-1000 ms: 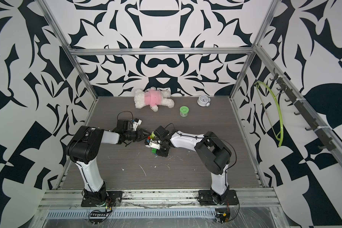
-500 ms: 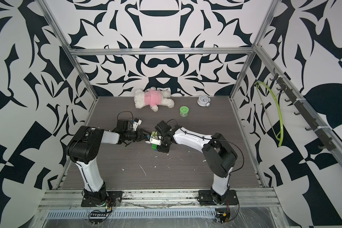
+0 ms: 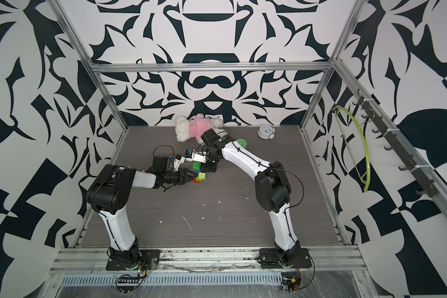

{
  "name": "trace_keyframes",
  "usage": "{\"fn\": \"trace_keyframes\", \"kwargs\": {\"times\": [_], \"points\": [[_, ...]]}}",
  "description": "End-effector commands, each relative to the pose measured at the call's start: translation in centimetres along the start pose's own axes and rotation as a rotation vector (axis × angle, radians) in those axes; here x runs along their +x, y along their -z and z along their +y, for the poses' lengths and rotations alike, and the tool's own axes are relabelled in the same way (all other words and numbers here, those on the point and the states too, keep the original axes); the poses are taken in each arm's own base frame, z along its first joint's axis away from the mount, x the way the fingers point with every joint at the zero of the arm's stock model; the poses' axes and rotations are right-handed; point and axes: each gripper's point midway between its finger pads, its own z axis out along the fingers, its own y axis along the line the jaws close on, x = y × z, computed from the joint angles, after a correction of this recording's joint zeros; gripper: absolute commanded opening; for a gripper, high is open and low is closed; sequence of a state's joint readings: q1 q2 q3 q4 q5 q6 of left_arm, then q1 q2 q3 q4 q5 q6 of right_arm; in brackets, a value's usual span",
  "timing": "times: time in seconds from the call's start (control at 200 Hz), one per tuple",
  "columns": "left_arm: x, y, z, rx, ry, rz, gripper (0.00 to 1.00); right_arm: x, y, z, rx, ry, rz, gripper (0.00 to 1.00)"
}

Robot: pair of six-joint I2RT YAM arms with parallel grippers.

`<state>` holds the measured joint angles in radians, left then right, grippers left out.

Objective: Assemble the letter y with lego
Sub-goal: Assemble the lego brick with the lego brick.

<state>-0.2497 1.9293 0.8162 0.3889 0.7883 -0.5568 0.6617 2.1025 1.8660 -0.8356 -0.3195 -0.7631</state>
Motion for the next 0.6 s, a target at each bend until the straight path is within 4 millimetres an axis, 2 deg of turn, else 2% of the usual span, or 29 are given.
{"fn": "trace_keyframes", "kwargs": {"times": [0.0, 0.595], "points": [[6.9, 0.0, 8.1, -0.280, 0.247, 0.134, 0.51, -1.0, 1.5, 1.3, -0.063, 0.036, -0.018, 0.27], [6.9, 0.0, 8.1, -0.281, 0.249, 0.134, 0.51, -0.5, -0.1, 1.0, -0.090, 0.046, 0.021, 0.27]]}}
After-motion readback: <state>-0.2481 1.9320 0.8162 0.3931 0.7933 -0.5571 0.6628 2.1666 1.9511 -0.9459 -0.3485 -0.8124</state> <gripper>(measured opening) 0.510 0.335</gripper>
